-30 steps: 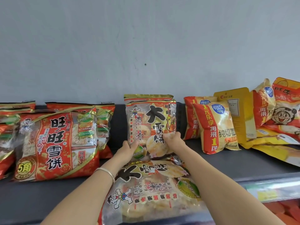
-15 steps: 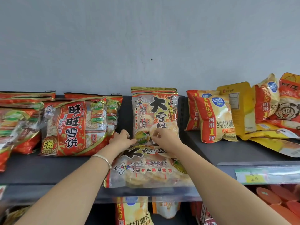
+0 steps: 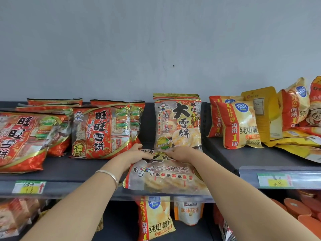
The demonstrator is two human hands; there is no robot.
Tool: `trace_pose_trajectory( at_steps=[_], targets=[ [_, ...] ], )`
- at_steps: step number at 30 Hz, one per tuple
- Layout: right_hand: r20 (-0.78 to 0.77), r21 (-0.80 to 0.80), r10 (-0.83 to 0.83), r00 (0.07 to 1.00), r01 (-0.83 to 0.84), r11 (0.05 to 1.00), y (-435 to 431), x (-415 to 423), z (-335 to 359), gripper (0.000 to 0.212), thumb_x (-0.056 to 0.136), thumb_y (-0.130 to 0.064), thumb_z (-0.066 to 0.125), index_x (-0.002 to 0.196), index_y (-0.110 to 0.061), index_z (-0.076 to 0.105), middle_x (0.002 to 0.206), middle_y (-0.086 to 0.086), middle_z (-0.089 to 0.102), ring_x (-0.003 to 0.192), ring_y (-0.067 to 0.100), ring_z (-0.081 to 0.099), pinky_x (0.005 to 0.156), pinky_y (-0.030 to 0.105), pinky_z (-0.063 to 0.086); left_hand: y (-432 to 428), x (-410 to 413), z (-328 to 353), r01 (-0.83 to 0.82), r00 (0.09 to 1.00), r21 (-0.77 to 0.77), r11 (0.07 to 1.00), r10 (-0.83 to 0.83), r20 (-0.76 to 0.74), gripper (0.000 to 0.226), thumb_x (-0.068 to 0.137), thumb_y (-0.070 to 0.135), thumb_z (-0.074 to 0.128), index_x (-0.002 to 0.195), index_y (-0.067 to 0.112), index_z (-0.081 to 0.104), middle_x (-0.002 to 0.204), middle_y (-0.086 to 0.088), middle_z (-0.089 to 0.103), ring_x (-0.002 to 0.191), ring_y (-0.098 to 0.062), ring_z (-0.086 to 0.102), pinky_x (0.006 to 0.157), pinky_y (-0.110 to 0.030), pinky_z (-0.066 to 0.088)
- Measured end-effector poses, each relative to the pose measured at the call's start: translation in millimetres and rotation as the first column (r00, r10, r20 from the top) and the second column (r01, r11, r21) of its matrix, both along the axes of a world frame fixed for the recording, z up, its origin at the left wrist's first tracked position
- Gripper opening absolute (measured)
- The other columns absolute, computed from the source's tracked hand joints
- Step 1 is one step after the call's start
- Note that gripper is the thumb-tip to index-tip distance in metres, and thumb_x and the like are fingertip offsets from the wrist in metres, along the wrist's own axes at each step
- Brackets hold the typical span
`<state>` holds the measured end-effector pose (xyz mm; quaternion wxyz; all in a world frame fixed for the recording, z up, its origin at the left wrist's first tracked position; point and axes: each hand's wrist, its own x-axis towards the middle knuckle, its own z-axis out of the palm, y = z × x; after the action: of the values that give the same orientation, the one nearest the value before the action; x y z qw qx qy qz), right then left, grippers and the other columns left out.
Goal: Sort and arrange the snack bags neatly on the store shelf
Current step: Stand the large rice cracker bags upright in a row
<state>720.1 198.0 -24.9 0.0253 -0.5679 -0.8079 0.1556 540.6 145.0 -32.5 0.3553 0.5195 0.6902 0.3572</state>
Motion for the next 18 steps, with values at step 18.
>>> trace_pose_trajectory(
  at_steps=[18],
  targets=[
    [-0.623, 0.056, -0.001, 0.782, 0.046, 0.997, -67, 9, 42, 0.081, 0.076, -0.051, 0.074, 0.138, -0.009, 0.042, 0.131, 0.008, 0.054, 0.118, 0.025, 0.053, 0.099, 0.035, 0.043, -53, 6, 60, 0.277, 0.913, 0.568, 0.775, -0.028, -0.407, 0.085, 0.085, 0.014, 0.068, 0.147, 0.039, 0.016, 0.152, 0.003, 0.030, 0.135, -0.021, 0.037, 0.107, -0.034, 0.034]
  ],
)
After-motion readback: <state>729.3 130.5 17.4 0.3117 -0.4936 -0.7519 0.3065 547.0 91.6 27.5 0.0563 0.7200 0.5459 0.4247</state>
